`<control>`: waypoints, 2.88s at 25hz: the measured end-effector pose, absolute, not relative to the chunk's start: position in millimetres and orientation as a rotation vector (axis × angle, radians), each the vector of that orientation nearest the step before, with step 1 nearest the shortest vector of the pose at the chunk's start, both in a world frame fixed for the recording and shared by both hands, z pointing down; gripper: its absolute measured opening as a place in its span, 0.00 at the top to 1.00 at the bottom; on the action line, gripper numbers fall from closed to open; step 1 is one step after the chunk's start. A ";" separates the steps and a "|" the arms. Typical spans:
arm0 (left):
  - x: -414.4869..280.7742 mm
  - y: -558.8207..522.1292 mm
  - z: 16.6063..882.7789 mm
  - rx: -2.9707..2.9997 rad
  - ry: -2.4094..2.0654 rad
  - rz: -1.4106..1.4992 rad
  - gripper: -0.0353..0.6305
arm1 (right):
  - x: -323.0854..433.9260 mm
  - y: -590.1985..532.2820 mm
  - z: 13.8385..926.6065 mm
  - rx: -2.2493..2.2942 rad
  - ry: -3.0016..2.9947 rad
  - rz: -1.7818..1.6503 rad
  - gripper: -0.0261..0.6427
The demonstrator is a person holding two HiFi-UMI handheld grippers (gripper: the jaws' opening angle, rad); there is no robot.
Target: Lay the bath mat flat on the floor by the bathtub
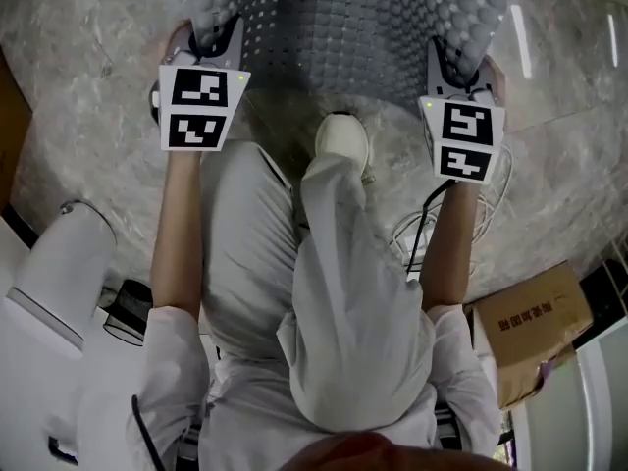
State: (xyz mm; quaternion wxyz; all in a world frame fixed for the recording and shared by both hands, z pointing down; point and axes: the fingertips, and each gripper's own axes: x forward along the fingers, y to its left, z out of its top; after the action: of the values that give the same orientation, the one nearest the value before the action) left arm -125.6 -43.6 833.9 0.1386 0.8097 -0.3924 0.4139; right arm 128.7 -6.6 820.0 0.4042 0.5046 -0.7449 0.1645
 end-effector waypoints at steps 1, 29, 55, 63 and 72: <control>-127.5 -44.8 840.7 2.338 -1.136 1.208 0.92 | 129.9 -8.0 827.0 1.277 -1.871 0.414 0.92; -235.9 -102.1 997.3 2.036 -1.048 1.621 0.85 | 263.0 -48.6 1005.7 1.236 -1.733 0.910 0.88; -346.1 -100.7 982.0 1.851 -0.973 1.290 0.73 | 329.6 -22.2 1008.1 1.269 -1.792 1.178 0.67; -336.8 -116.6 956.9 1.947 -1.212 1.200 0.90 | 330.7 -35.2 970.9 1.416 -1.759 0.768 0.79; -253.4 -68.4 926.9 1.993 -1.231 1.170 0.95 | 214.4 7.0 922.8 1.369 -1.740 0.651 0.96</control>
State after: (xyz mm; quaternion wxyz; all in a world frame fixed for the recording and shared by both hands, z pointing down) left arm -253.4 -68.4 926.9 0.2585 0.7352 -0.4542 0.4317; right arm 214.4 7.0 922.8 0.4051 0.5423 -0.6894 0.2578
